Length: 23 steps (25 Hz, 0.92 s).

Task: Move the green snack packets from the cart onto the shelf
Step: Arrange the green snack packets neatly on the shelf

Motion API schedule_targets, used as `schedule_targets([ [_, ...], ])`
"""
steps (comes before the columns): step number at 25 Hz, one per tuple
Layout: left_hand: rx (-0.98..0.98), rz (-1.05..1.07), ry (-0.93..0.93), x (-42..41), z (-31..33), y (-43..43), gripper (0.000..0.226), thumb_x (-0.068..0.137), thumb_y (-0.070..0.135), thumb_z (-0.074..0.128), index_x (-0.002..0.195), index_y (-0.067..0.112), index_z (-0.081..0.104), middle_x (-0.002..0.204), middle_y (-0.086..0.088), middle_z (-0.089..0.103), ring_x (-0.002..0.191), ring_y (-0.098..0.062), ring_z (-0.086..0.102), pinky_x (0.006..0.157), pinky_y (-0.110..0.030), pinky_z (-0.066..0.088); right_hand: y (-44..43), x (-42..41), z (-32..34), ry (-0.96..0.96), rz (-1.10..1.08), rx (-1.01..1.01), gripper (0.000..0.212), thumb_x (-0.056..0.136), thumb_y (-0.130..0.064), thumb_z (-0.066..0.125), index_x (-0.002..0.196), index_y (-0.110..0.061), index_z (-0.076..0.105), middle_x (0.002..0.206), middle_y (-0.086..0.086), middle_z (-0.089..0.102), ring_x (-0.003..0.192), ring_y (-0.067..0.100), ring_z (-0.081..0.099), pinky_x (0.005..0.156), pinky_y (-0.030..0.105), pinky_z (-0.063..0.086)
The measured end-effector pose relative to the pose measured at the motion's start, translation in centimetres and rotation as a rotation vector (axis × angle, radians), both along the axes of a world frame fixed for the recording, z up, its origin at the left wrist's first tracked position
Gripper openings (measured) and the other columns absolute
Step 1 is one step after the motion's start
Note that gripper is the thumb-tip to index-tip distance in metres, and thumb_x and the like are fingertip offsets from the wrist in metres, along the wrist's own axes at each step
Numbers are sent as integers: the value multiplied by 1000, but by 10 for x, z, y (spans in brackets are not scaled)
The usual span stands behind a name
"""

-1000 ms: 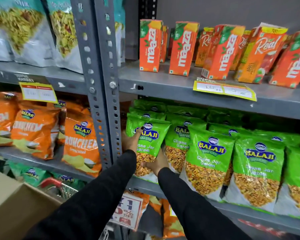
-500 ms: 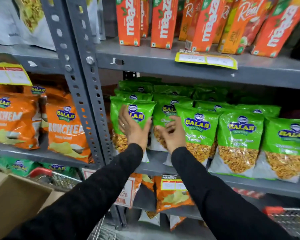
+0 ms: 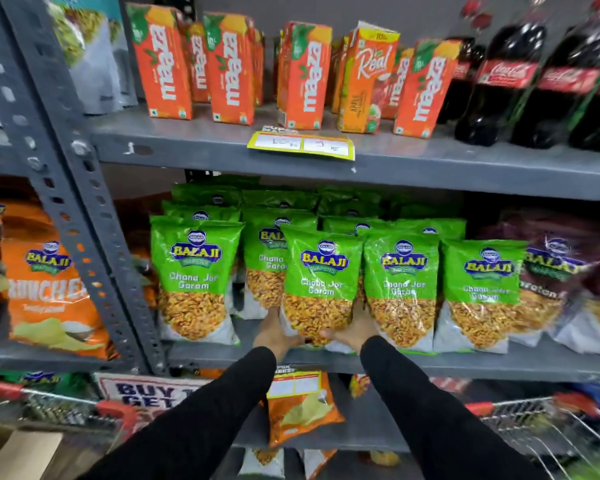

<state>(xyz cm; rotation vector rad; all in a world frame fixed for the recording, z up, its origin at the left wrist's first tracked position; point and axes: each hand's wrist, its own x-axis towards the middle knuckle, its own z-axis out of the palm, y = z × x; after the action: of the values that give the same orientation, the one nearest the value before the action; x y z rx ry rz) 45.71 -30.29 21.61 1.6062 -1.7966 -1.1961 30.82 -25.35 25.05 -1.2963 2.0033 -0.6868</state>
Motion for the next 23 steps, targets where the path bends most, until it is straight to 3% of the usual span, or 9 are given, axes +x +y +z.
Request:
schedule_targets([
  [1,-32,22,-8,4,-1,1,69,77,16,72,132,3,32,138,-18,48,122,-28,49,89,-34,46,0,6,1,5,5,-21,102,74,-28,72,144,-3,3,155,18,15,142,29,21,109,31,27],
  [4,-79,109,5,24,-3,0,79,75,17,74,138,4,28,142,-19,44,126,-30,46,95,-37,44,-12,23,0,-20,50,-123,100,71,-22,75,144,-6,8,152,15,28,139,26,29,108,30,30],
  [9,-89,92,-178,54,0,-16,79,72,20,77,134,0,32,137,-20,48,124,-32,48,98,-39,43,-26,51,-8,-103,91,-155,104,69,-18,77,145,-11,6,151,12,31,138,25,32,111,33,28],
  [15,-166,109,-176,52,-5,-10,80,74,18,75,136,0,28,141,-19,43,129,-32,43,104,-37,38,-23,52,-15,-156,38,-187,98,70,-15,76,144,-10,13,149,12,34,137,25,32,111,33,29],
  [17,-171,141,-86,52,-7,-8,85,73,12,75,139,1,23,144,-19,40,131,-32,41,106,-38,37,-17,51,-12,-200,25,-219,92,70,-12,76,142,-9,18,145,14,39,134,26,36,107,33,32],
  [20,-221,265,194,38,1,13,98,69,-2,75,144,3,13,151,-19,26,137,-29,31,113,-38,30,-10,33,-8,-223,-81,-288,75,71,-18,76,132,-9,33,120,15,53,117,30,48,94,34,40],
  [23,-547,337,186,2,8,48,88,70,0,73,141,-2,20,146,-25,24,135,-36,26,110,-33,26,-1,-9,0,-252,-296,-475,60,70,-18,76,120,-7,44,93,6,54,95,27,52,84,38,48],
])
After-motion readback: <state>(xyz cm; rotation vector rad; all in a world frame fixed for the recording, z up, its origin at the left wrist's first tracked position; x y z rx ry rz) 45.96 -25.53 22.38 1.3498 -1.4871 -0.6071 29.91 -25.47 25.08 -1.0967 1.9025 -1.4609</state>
